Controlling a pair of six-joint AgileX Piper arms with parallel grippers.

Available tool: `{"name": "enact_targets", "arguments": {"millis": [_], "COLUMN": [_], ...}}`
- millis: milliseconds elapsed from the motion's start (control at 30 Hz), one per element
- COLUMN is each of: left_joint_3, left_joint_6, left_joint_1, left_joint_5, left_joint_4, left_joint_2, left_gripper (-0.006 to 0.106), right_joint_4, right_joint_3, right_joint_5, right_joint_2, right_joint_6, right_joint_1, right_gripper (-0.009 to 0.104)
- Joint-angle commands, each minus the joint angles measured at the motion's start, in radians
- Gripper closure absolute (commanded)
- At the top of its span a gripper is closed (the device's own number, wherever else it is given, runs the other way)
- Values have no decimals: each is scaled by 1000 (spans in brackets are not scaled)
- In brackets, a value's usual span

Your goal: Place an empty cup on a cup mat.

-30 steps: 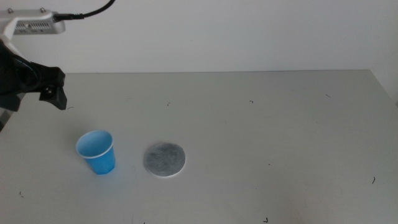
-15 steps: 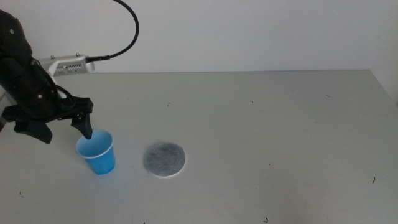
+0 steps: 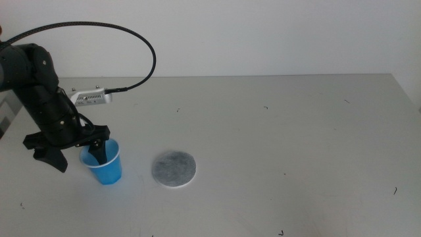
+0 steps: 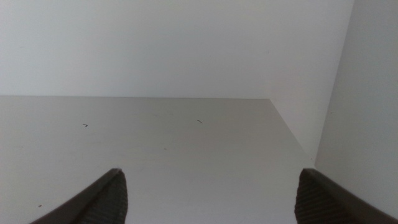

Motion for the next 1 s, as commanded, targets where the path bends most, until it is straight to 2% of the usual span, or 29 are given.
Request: {"name": "enact_targets", "arguments": {"millis": [0, 267, 400, 500, 800, 967], "left_joint_3": [-28, -28, -28, -28, -29, -88], "left_joint_6": [-8, -6, -6, -6, -10, -45], "left_joint_1": [1, 1, 1, 1, -6, -69], "left_joint_5": [-6, -5, -8, -4, 0, 33], "left_joint_4": [-20, -56, -58, -58, -105, -99], "left_joint_2": [-36, -27, -27, -27, -82, -91], "left_gripper": [8, 65, 88, 99, 100, 100], "right_joint_4": [-9, -9, -9, -9, -9, -9], "right_joint_3": [-12, -12, -12, -12, -12, -12], "right_joint_5": [-78, -78, -78, -78, -78, -78], "right_joint_2": [-19, -19, -19, -19, -19, -19], "right_joint_6": [-8, -8, -8, -8, -8, -8], "right_joint_1": [2, 2, 2, 2, 2, 2], "right_gripper": [1, 1, 1, 1, 1, 1]}}
